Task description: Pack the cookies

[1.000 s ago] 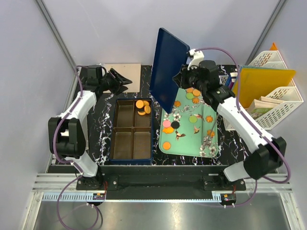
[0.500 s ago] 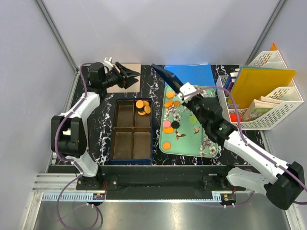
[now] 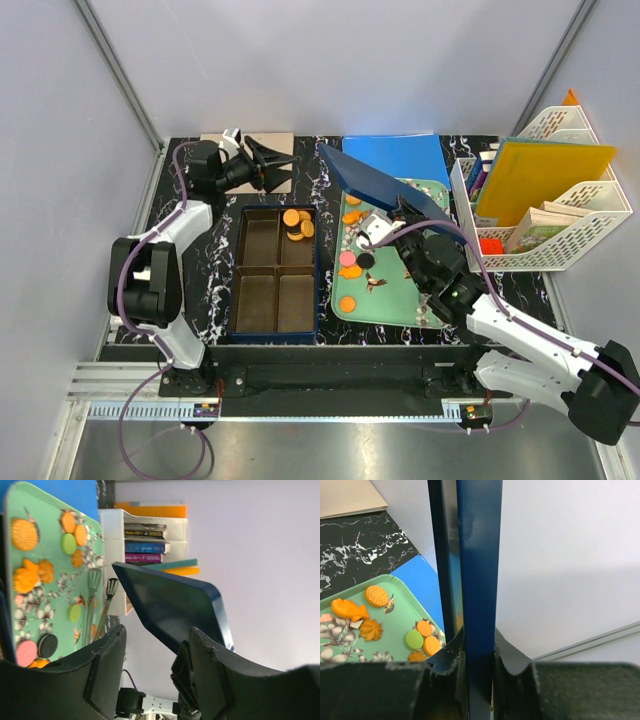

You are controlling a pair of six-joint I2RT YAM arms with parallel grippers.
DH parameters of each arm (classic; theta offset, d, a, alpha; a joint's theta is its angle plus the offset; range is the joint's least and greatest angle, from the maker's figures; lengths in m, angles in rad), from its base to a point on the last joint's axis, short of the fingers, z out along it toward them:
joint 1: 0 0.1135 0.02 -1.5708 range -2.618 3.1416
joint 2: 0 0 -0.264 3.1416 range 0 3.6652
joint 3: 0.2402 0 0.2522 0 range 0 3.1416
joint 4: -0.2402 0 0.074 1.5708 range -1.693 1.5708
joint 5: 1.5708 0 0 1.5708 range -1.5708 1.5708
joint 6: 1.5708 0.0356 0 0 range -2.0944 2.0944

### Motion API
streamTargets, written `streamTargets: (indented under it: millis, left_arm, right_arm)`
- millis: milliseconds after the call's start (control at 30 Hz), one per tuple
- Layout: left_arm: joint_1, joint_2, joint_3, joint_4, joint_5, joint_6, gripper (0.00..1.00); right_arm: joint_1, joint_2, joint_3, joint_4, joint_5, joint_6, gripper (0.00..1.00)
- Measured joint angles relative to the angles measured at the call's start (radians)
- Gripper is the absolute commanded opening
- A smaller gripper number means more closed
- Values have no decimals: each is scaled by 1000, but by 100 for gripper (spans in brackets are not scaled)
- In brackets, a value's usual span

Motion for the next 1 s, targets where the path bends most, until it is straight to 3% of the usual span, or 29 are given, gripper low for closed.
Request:
streamTargets:
  millis: [133,167,200,633,833,1000]
  left_arm:
    - [-7,14,-11,84,21,-48,68]
    - [-9,15,-10,86,22,-48,91]
    - [-11,15,-9,83,23,-41,99]
    - [-137,-89,51,-143,-78,223,99]
    - [-199,-89,65,-210,-89,275,99]
    - [-201,-92,36,-235,-91,293,81]
  right_arm:
    - [19,-39,-48,4,2,-26,0]
    - [23,-43,-59,4,2,-31,0]
    - [26,-45,-69,3,2,-33,0]
    - [64,-45,-104,-12,-2,-38,0]
    - [80,-42,-104,-14,-2,-33,0]
    - [90,-37,-104,-18,-2,-29,0]
